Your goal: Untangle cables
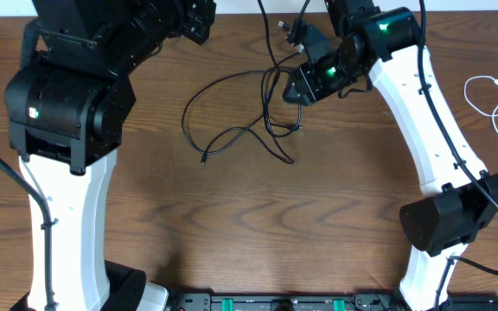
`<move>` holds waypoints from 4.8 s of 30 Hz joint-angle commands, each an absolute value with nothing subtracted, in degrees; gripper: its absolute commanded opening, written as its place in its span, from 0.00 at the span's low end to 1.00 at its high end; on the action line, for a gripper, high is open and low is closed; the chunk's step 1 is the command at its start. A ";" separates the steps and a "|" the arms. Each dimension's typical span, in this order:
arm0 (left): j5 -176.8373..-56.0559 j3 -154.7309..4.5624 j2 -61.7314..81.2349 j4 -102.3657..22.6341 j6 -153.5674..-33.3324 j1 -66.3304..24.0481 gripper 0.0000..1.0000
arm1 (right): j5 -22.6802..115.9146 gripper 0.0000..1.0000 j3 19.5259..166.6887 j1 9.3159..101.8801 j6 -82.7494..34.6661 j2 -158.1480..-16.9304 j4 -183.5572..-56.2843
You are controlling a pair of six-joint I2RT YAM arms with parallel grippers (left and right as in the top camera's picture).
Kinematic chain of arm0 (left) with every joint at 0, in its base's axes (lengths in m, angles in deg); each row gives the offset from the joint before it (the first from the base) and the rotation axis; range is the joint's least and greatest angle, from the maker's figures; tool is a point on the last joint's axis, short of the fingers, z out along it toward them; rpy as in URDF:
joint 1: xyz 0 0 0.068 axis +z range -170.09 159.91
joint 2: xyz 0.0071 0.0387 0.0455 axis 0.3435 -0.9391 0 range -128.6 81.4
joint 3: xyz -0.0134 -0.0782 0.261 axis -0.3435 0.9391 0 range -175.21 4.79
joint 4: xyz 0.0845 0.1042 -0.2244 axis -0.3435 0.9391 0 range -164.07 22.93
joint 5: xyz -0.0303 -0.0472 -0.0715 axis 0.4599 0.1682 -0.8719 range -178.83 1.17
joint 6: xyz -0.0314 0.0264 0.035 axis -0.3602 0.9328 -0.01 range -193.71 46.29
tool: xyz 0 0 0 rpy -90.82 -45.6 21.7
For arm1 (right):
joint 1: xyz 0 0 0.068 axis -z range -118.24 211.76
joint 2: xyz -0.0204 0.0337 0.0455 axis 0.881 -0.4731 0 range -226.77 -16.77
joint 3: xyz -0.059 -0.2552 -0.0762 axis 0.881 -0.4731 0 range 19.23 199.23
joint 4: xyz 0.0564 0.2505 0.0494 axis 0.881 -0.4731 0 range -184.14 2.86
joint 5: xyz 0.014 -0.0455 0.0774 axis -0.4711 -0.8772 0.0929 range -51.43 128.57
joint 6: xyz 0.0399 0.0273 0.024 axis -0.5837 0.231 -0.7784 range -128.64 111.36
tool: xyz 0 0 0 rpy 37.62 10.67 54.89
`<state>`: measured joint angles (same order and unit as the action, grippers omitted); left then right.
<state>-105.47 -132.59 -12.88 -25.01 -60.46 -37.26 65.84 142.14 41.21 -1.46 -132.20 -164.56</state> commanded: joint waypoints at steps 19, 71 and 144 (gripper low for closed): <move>-106.15 -134.32 -11.42 -24.60 -61.33 -37.30 0.58 | 62.67 0.01 141.79 38.93 -1.51 -132.18 -162.31; -149.34 -134.08 -35.85 1.63 -24.31 -38.42 0.98 | 77.23 0.01 162.86 58.87 -7.65 -117.14 -165.46; -144.03 -132.33 -37.56 -9.32 -27.58 -31.18 0.07 | 90.82 0.01 162.86 53.20 -16.89 -112.99 -158.84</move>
<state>-136.64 -133.05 -38.19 -9.28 -24.24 -38.00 97.42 162.03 53.79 -17.59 -113.34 -158.07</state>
